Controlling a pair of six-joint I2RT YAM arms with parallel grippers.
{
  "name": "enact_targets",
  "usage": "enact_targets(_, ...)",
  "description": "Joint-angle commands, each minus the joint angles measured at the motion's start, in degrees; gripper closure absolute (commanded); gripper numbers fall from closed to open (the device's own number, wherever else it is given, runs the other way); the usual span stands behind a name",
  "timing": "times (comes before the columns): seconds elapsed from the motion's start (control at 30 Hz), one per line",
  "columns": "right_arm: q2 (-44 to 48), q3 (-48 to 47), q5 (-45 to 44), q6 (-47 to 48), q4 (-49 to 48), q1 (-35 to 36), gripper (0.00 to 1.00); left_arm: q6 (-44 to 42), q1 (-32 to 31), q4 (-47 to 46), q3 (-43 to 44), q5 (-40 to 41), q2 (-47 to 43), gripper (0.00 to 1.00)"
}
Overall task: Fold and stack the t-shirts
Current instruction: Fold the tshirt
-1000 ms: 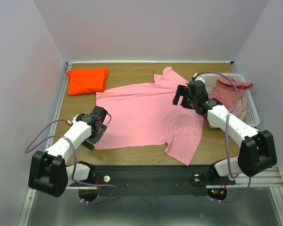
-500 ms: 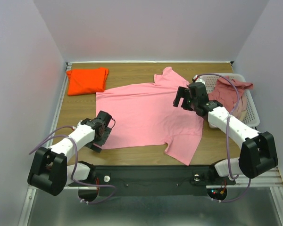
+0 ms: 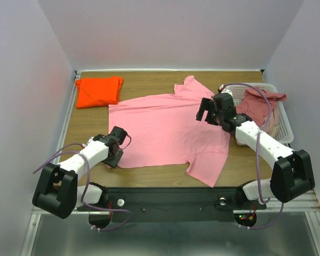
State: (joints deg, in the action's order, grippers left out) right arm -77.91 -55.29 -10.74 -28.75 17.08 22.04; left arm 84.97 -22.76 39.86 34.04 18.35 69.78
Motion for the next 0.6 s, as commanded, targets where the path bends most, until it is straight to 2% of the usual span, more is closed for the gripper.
enact_targets(0.0,2.5,0.6,-2.2,-0.1,-2.1,-0.2,0.0,1.7,0.0,-2.2,-1.6,2.9,1.8,0.62)
enact_targets(0.1,2.8,0.8,-2.5,-0.1,-2.1,-0.1,0.0,1.5,0.0,-2.2,-1.5,3.1,2.6,0.67)
enact_targets(0.13,2.8,1.0,-2.5,-0.2,-2.0,-0.2,0.0,1.5,0.0,-2.2,-1.4,3.1,3.0,0.74)
enact_targets(0.23,3.3,1.2,-2.5,-0.5,-2.0,-0.2,0.0,1.3,0.0,-2.3,-1.4,3.1,2.8,0.85)
enact_targets(0.3,4.3,1.8,-1.9,-1.0,-1.8,-0.2,0.0,0.9,0.0,-2.4,-1.7,3.1,2.2,1.0)
enact_targets(0.43,7.9,4.0,0.4,-3.7,2.1,-0.1,0.0,0.0,0.0,-3.0,-2.2,2.8,0.5,1.0)
enact_targets(0.53,11.0,5.6,2.3,-5.9,8.0,0.7,0.0,-2.0,0.1,-3.6,-2.5,3.3,-0.6,1.0)
enact_targets(0.57,11.5,5.9,2.0,-6.1,11.6,3.1,0.0,-2.8,0.0,-3.9,-2.7,3.4,-0.8,1.0)
